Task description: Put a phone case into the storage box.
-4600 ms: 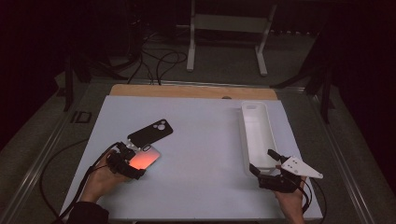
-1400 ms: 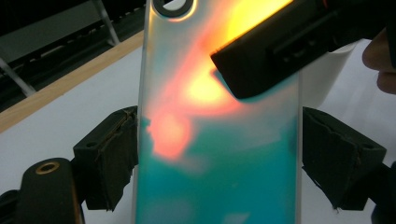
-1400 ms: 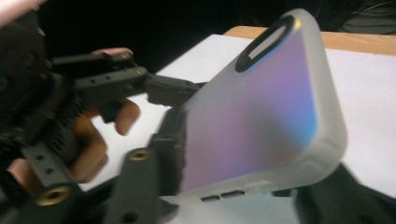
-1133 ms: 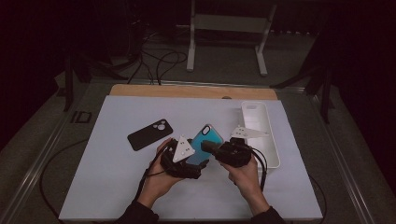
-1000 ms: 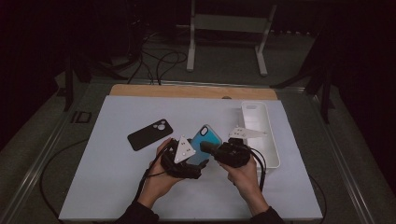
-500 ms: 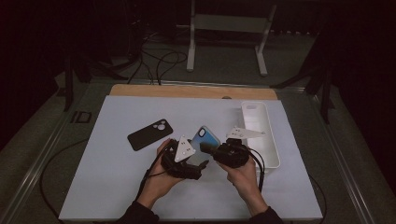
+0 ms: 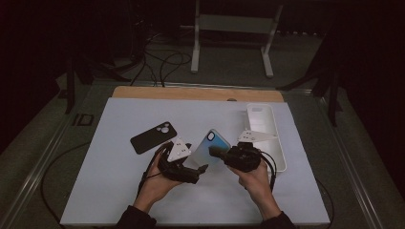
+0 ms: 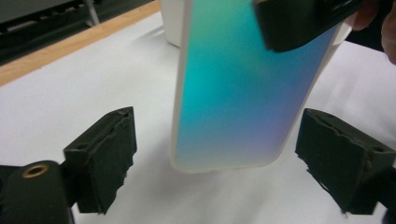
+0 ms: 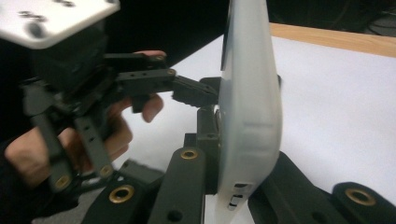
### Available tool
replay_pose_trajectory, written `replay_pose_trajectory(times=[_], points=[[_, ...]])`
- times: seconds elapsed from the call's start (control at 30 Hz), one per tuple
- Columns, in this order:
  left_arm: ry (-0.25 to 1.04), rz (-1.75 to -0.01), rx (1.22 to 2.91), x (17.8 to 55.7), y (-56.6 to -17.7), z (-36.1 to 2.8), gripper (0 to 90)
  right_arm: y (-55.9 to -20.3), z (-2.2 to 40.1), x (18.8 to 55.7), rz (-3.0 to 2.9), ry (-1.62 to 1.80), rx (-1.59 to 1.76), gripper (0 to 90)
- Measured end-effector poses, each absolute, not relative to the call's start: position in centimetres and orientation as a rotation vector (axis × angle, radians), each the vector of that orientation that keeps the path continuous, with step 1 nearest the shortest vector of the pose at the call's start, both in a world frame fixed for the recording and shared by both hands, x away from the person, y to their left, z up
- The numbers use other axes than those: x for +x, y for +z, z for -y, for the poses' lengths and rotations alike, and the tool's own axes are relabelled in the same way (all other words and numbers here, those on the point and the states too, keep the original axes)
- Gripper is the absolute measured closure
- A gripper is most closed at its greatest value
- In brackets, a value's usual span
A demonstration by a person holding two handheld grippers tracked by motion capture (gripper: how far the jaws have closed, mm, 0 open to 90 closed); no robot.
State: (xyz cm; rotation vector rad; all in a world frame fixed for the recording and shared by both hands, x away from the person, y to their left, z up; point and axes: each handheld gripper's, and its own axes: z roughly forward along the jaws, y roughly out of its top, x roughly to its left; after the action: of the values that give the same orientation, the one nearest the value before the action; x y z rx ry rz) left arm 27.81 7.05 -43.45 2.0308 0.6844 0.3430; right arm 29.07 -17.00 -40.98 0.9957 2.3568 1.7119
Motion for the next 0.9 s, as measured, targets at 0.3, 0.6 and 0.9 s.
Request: replay_pose_trajectory(times=[0.3,0.6,0.9], points=[[0.24,-0.629,2.032,27.89,-43.6,-7.19,15.7,-40.61,17.31,28.87,-2.384,1.736,0.928,86.5],[0.129,-0.558,2.053,27.98,-43.88,-6.98,26.6,-40.56,17.29,28.99,-2.504,1.82,0.773,86.5],[0.092,-0.505,2.066,27.85,-44.06,-7.14,46.8,-40.61,17.63,29.15,-2.526,1.814,0.743,85.6]])
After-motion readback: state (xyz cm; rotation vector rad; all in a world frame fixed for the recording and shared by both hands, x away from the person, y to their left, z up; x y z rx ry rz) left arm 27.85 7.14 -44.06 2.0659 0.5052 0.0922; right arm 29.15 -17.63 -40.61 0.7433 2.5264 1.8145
